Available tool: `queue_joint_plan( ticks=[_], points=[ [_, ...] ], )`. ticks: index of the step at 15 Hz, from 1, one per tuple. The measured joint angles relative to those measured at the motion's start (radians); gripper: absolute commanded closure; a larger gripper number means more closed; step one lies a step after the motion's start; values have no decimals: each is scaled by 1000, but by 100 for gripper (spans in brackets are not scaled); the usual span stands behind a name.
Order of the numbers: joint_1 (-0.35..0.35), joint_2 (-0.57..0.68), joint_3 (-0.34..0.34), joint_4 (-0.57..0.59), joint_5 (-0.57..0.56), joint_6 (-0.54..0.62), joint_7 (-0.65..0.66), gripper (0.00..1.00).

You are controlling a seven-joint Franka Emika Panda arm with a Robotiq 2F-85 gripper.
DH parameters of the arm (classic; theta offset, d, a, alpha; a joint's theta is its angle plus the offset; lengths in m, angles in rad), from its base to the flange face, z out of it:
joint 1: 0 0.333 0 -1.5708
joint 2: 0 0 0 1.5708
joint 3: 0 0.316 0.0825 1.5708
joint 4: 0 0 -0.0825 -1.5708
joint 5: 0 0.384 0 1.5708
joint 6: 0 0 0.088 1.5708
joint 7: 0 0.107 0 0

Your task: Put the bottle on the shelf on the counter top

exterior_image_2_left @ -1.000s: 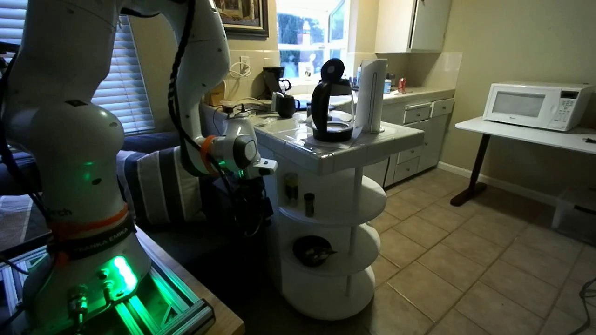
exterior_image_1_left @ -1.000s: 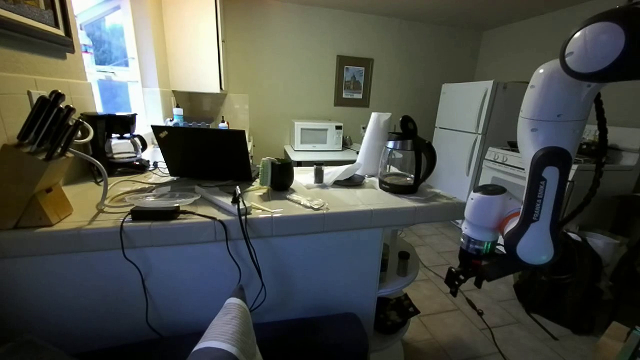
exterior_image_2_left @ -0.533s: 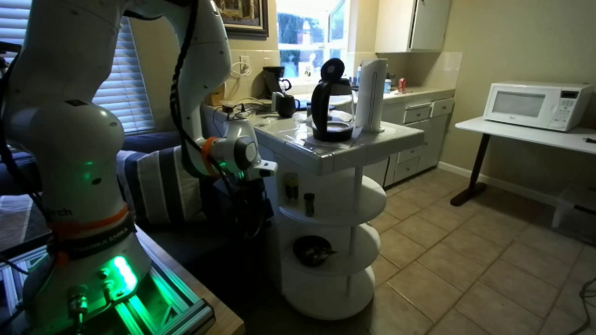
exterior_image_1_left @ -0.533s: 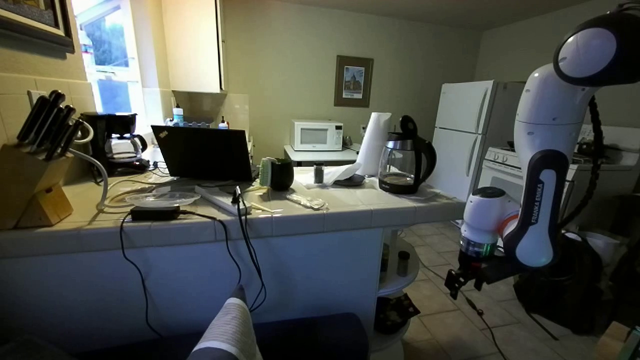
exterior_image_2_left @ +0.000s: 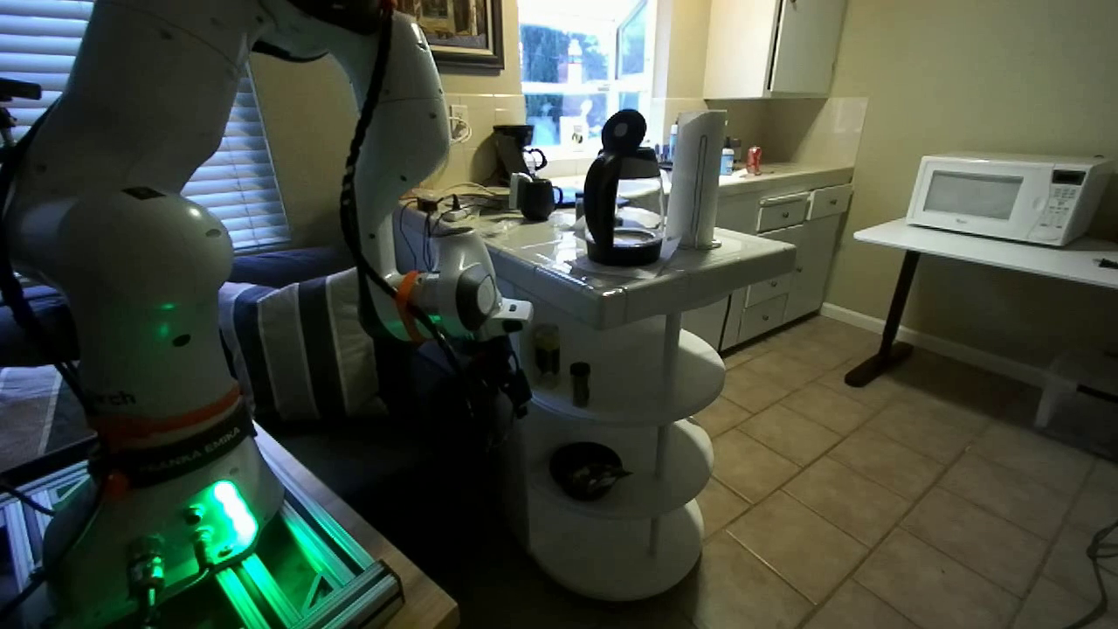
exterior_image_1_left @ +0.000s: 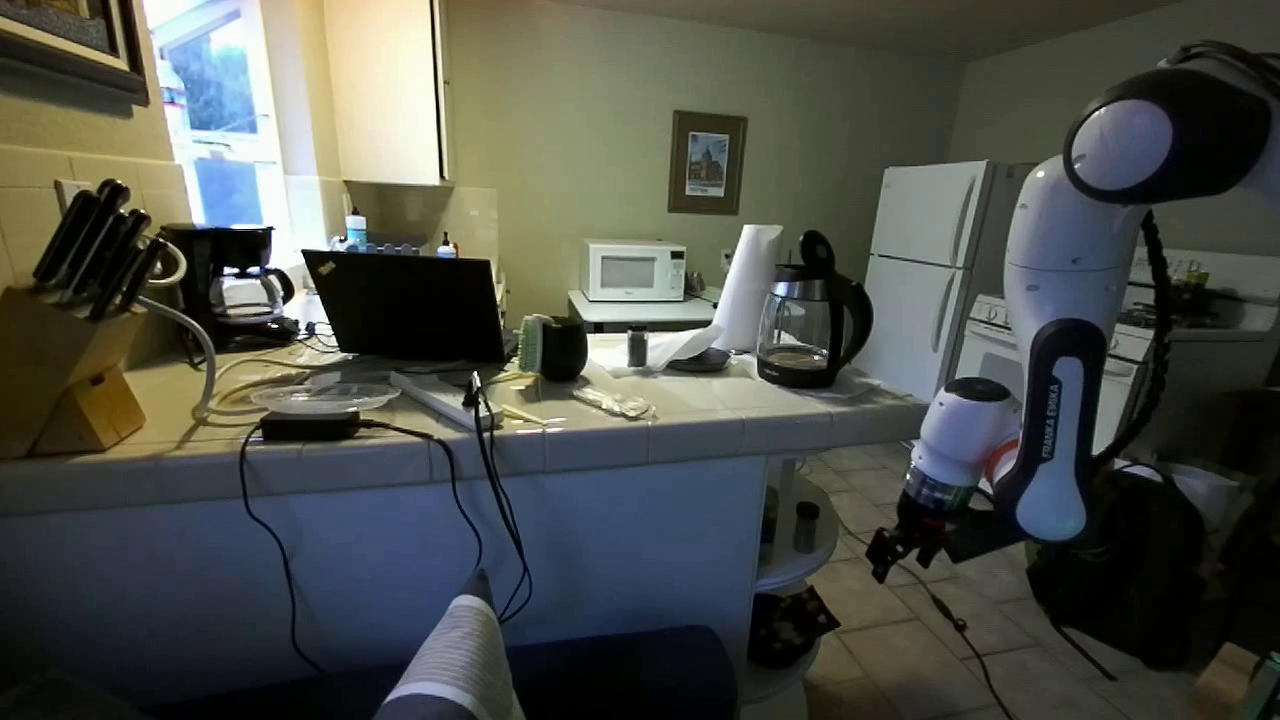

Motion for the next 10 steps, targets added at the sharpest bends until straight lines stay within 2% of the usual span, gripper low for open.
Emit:
queue_joint_plan(
  ticks=[5,10],
  points=[
    [48,186,-49,98,74,211,-39,0],
    [79,369,-51,198,209,377,-80,0]
  ],
)
